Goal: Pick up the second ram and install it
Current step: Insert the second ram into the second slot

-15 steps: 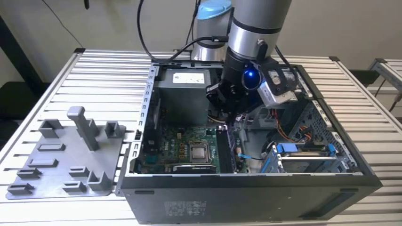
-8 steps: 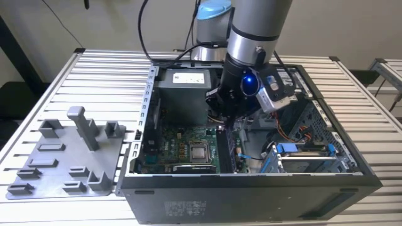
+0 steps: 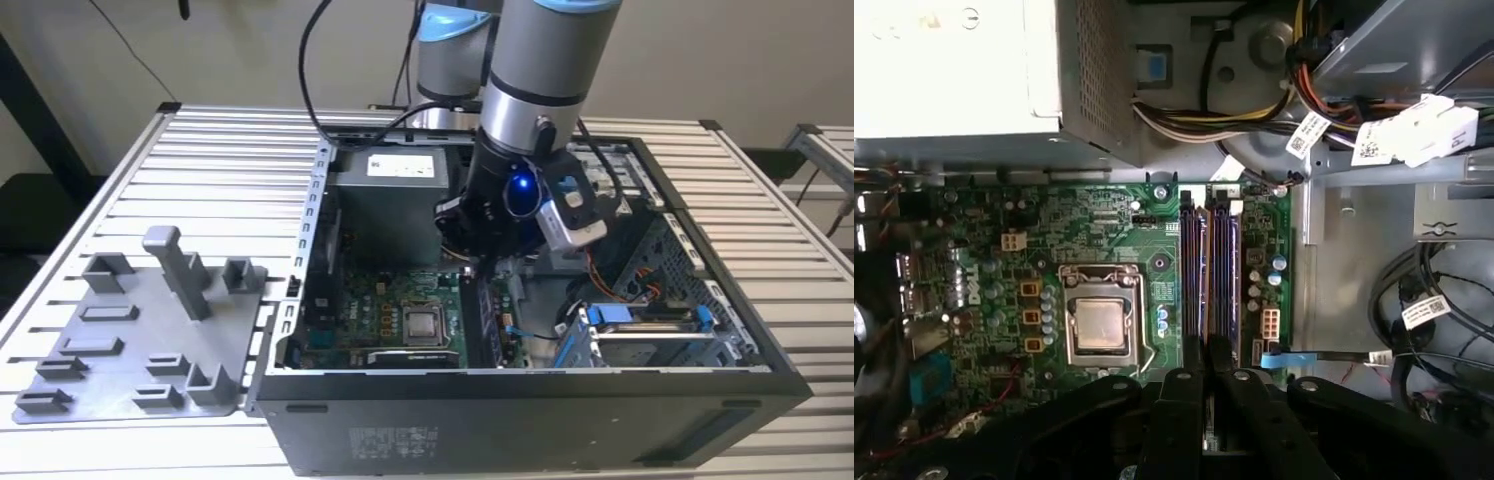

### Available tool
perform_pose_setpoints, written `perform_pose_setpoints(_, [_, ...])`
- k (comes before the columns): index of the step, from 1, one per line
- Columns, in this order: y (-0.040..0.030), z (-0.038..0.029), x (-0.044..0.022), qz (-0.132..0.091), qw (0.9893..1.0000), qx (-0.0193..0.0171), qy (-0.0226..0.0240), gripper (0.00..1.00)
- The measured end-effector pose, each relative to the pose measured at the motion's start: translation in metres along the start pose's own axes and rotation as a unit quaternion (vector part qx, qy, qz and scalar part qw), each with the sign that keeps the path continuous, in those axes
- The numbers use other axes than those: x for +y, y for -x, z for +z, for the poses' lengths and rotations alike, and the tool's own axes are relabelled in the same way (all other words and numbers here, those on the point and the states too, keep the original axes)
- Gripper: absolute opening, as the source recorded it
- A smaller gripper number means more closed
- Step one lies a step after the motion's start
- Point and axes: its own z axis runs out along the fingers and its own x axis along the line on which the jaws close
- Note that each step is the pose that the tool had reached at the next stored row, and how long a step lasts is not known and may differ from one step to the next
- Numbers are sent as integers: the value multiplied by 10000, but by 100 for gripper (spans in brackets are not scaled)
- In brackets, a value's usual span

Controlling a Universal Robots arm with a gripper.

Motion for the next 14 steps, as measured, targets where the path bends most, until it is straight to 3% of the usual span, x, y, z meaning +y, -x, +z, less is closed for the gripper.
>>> perform_pose_setpoints(14, [6,213,5,7,10000,13,-1,14])
